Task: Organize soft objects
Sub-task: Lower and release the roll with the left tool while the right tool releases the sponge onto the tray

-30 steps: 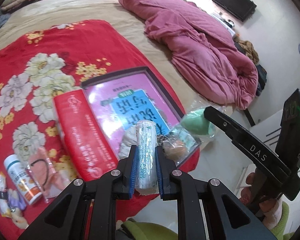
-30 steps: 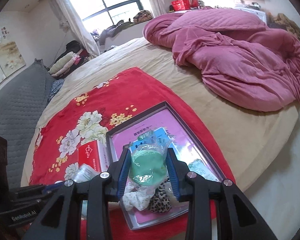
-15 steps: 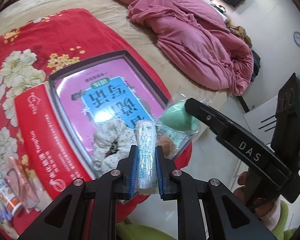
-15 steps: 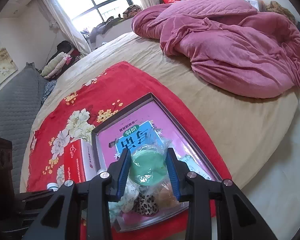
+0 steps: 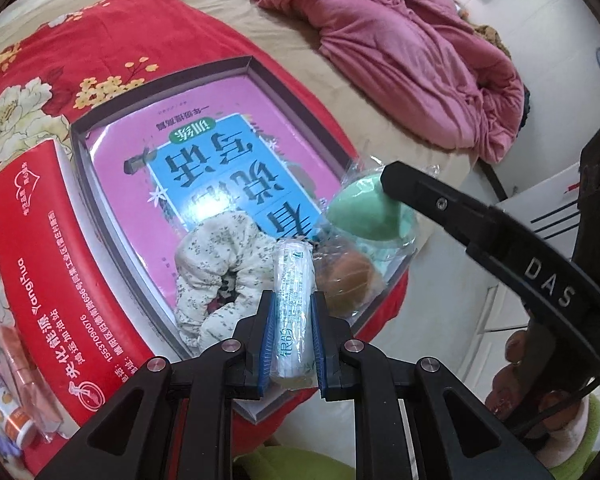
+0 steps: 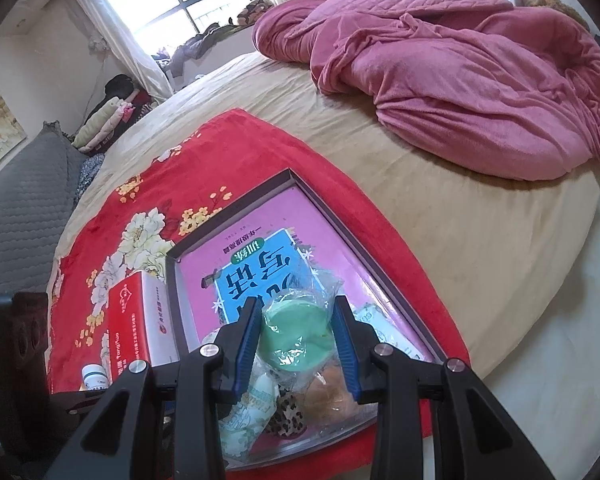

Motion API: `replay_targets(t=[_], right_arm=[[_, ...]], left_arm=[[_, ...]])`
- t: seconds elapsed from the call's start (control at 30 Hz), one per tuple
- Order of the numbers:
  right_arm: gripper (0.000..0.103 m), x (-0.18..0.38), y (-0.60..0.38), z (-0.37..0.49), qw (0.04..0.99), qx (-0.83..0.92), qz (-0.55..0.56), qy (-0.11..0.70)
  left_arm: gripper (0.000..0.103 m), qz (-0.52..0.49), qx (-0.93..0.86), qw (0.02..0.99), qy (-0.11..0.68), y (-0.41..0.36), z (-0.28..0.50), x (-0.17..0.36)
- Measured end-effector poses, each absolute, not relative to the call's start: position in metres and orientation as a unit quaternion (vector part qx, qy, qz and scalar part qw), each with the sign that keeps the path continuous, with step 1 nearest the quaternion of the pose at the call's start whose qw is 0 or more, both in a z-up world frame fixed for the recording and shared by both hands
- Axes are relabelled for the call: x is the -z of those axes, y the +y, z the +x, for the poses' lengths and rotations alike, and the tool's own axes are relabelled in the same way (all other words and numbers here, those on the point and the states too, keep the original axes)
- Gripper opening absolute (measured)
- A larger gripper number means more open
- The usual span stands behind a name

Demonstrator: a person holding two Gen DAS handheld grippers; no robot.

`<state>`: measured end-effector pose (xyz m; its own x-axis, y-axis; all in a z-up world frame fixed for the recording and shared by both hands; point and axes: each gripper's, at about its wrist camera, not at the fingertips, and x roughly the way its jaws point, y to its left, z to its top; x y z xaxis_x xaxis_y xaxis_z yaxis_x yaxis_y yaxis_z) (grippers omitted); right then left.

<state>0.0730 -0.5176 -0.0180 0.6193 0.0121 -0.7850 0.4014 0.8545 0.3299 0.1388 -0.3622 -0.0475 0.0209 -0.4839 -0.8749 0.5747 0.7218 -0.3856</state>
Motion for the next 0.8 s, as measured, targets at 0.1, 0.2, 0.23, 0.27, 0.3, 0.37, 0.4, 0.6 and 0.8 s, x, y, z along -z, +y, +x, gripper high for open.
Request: replay_targets(t=[0.1,0.2,0.23,0.27,0.3,0.37,0.4,0.6,0.8], right_arm=[[0.037,0.023,-0.518,0.076,0.863,0.11,0.25,0.424],[0.037,0.029,-0.517,0.082,0.861,0.105,0.255,0.428],[0.037,0.031,-0.516,0.084,0.86,0.103,0.256,0.429],[0.037,0.033,-0.515,0.086,0.86,0.1,0.258,0.43],[0.037,0.035,-0.514,0.088,0.859,0.1,0.256,0.432],[0.037,0.039,-0.512,0.091,0.859,0.102,0.251,0.435],[0.037,0.041,-0.511,0.093,0.858,0.102,0.249,0.437],[0.037,0.056,-0.509,0.103,0.852,0.112,0.232,0.456],[0.038,0.067,-0.509,0.107,0.847,0.119,0.223,0.468]], left_arm=[[0.017,0.039,0.37,0.711,0.596,-0.361,0.141,0.051],[0.017,0.049,0.365,0.713,0.597,-0.361,0.142,0.055],[0.017,0.05,0.365,0.712,0.598,-0.36,0.142,0.056],[0.017,0.051,0.365,0.712,0.598,-0.36,0.142,0.057],[0.018,0.052,0.366,0.712,0.597,-0.359,0.142,0.057],[0.018,0.06,0.365,0.714,0.594,-0.358,0.141,0.056],[0.018,0.062,0.364,0.714,0.594,-0.358,0.141,0.057],[0.018,0.068,0.361,0.716,0.594,-0.357,0.141,0.058],[0.019,0.071,0.358,0.715,0.596,-0.357,0.141,0.058]])
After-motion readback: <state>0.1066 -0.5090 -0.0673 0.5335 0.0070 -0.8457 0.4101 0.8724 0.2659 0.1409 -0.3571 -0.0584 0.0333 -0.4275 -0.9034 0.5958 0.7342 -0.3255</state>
